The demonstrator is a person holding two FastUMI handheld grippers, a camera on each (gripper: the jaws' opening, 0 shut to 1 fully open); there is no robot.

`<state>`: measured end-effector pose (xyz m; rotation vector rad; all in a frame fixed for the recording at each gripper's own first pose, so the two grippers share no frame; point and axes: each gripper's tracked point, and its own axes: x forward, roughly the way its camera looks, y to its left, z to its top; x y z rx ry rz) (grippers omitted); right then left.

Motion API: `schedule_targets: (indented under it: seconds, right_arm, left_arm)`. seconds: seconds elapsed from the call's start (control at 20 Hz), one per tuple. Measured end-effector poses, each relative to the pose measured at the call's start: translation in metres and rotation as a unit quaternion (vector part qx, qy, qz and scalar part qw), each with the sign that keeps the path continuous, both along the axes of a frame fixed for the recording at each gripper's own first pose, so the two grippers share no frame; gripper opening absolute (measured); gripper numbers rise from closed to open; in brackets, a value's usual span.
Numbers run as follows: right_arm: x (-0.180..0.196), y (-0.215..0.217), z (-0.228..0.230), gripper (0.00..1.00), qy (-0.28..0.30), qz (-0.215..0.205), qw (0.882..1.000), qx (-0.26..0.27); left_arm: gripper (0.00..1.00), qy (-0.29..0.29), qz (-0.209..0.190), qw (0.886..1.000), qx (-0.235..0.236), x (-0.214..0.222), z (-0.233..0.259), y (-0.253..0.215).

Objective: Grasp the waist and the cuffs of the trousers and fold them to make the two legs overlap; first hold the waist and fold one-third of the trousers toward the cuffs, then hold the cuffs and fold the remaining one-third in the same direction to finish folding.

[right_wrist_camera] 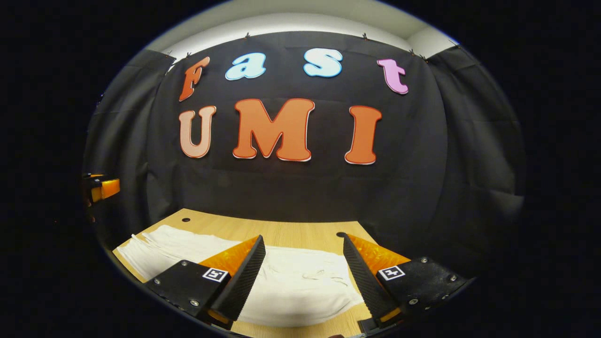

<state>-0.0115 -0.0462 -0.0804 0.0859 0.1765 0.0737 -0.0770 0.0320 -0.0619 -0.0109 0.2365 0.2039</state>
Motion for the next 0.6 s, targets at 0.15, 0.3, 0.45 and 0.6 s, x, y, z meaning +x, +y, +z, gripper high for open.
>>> schedule_targets:
  seconds: [0.15,0.3,0.45,0.6]
  right_arm:
    - [-0.001,-0.015,-0.027,1.00,0.047,-0.013,0.999,-0.016]
    - [-0.003,-0.021,-0.047,1.00,0.088,-0.018,0.996,-0.004]
    - [-0.004,-0.024,-0.068,1.00,0.128,-0.031,0.991,0.016]
    - [-0.006,-0.025,-0.089,1.00,0.169,-0.045,0.984,0.028]
  left_arm:
    - [1.00,0.041,0.023,0.999,-0.023,-0.016,-0.026,0.019]
    - [1.00,0.089,0.046,0.994,-0.046,-0.028,-0.058,0.043]
    - [1.00,0.139,0.065,0.986,-0.063,-0.042,-0.093,0.066]
    - [1.00,0.186,0.081,0.976,-0.083,-0.051,-0.124,0.085]
